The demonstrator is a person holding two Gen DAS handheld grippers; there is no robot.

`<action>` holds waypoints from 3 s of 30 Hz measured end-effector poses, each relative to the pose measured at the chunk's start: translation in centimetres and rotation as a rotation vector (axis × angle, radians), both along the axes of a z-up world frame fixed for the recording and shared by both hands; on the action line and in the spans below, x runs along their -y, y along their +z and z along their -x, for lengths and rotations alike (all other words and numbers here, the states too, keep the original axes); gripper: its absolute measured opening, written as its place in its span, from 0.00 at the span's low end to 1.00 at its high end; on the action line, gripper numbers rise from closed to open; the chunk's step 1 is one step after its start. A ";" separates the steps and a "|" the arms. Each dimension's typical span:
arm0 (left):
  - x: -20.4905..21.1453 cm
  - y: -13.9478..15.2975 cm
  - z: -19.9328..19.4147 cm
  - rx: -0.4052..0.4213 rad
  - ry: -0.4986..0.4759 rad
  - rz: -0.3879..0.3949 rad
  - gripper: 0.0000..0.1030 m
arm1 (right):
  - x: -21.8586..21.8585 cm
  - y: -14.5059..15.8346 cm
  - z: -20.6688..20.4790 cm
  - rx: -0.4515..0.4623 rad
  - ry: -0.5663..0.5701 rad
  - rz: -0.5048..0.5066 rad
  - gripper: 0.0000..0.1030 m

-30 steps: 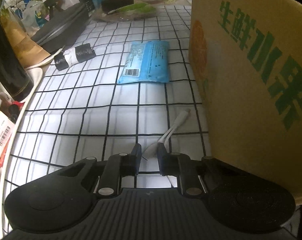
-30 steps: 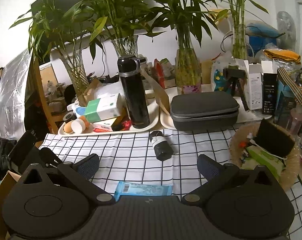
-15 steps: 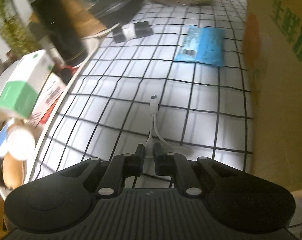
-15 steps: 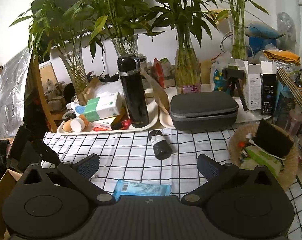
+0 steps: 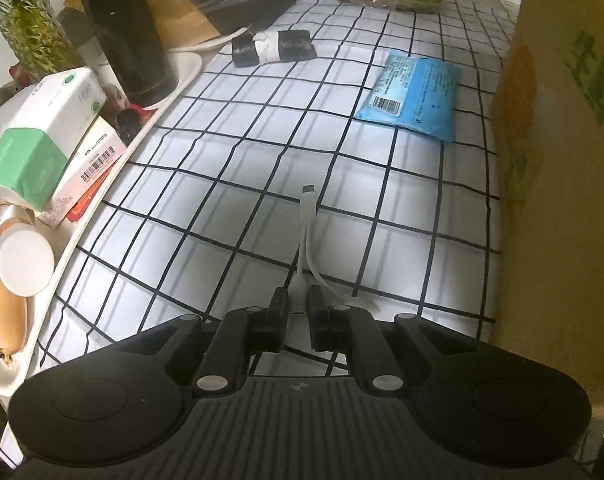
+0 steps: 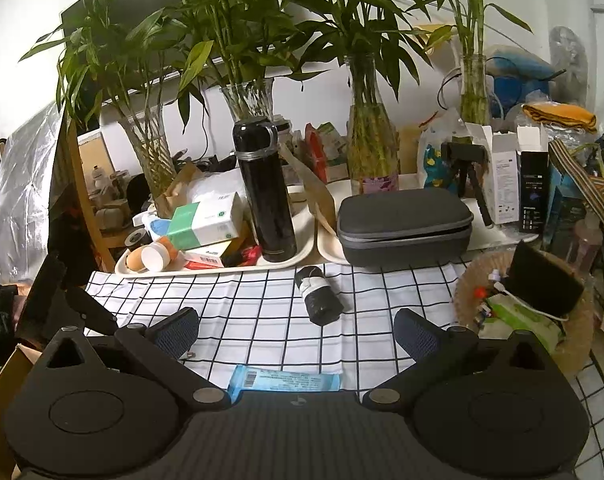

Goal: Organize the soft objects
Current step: 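Carry the white cable to the cardboard box with the left gripper, then open the left gripper to drop the white cable into the box, then move the right gripper over the table toward the blue wipes pack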

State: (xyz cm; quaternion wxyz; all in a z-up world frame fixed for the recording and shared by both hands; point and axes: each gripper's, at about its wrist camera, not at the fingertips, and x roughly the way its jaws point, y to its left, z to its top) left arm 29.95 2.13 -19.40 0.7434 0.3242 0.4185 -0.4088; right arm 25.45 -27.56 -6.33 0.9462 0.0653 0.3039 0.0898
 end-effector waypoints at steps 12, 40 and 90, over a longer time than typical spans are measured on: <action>-1.0 3.5 1.6 0.074 0.130 0.007 0.10 | -1.0 0.5 1.0 0.036 0.053 0.046 1.00; 2.3 19.9 12.5 0.217 0.337 0.193 0.10 | -1.2 1.0 2.3 0.039 0.062 0.047 1.00; 5.3 15.9 13.8 0.217 0.578 0.277 0.63 | 0.5 -0.7 3.2 -0.098 -0.048 0.178 1.00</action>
